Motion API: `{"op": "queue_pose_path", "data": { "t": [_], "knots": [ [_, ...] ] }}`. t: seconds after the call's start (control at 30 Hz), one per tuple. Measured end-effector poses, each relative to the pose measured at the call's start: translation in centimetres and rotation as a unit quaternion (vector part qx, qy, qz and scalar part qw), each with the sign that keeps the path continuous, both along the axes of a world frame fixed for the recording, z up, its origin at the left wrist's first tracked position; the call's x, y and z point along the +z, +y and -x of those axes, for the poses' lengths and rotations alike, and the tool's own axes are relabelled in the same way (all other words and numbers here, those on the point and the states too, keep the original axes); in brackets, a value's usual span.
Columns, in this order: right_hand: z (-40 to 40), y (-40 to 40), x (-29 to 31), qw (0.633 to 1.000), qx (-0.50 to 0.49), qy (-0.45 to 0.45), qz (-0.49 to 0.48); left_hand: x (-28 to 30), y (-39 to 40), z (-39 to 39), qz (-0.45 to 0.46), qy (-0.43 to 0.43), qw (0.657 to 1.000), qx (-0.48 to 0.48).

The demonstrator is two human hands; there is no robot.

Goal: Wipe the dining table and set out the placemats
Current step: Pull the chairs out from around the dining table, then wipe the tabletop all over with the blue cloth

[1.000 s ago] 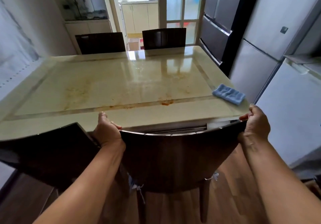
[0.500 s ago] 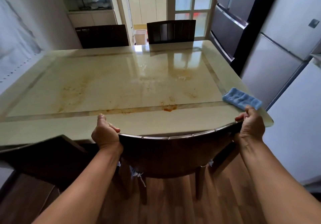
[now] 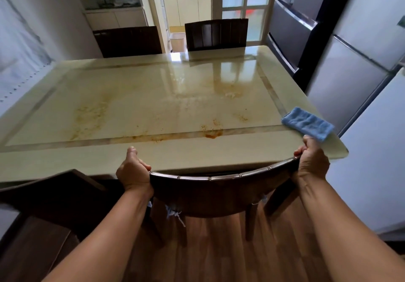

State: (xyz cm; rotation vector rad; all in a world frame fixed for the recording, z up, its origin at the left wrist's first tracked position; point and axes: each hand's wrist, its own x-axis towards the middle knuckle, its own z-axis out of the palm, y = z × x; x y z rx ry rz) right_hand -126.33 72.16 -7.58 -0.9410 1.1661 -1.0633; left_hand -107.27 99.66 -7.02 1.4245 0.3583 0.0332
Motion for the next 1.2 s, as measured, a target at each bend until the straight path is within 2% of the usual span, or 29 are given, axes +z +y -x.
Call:
{"op": "queue_pose_path", "data": {
  "t": [0.13, 0.2, 0.27, 0.37, 0.53, 0.67, 0.77, 0.87, 1.0, 1.2],
  "knots": [
    [0.4, 0.8, 0.1, 1.000, -0.018, -0.014, 0.009, -0.1, 0.4, 0.8, -0.012, 0.011, 1.000, 0.005],
    [0.3, 0.9, 0.4, 1.000, -0.010, 0.019, 0.020, 0.2, 0.6, 1.0, -0.032, 0.021, 0.999, -0.005],
    [0.2, 1.1, 0.5, 0.998, -0.003, 0.052, 0.025, 0.3, 0.9, 1.3, -0.084, 0.022, 0.996, -0.026],
    [0.3, 1.3, 0.9, 0.996, -0.011, 0.086, 0.008, 0.7, 1.3, 1.8, -0.158, -0.025, 0.984, -0.072],
    [0.4, 1.8, 1.0, 0.984, 0.033, 0.170, 0.037, 1.3, 2.0, 2.0, -0.280, -0.085, 0.943, -0.161],
    [0.6, 2.9, 1.6, 0.960, 0.067, 0.257, 0.091, 2.2, 2.3, 2.6, -0.327, -0.100, 0.916, -0.209],
    [0.7, 4.2, 3.0, 0.911, 0.068, 0.355, 0.196, 3.2, 2.3, 3.3, -0.365, -0.129, 0.890, -0.240],
    [0.4, 6.2, 5.0, 0.910, 0.101, 0.295, 0.273, 4.5, 1.6, 4.0, -0.359, -0.160, 0.879, -0.270],
    [-0.4, 8.7, 8.0, 0.915, 0.175, 0.184, 0.314, 7.0, -0.5, 5.6, -0.266, -0.183, 0.887, -0.330],
    [-2.0, 8.9, 10.4, 0.882, 0.286, 0.146, 0.345, 9.7, -4.3, 7.5, -0.161, -0.181, 0.882, -0.404]
  ]
}}
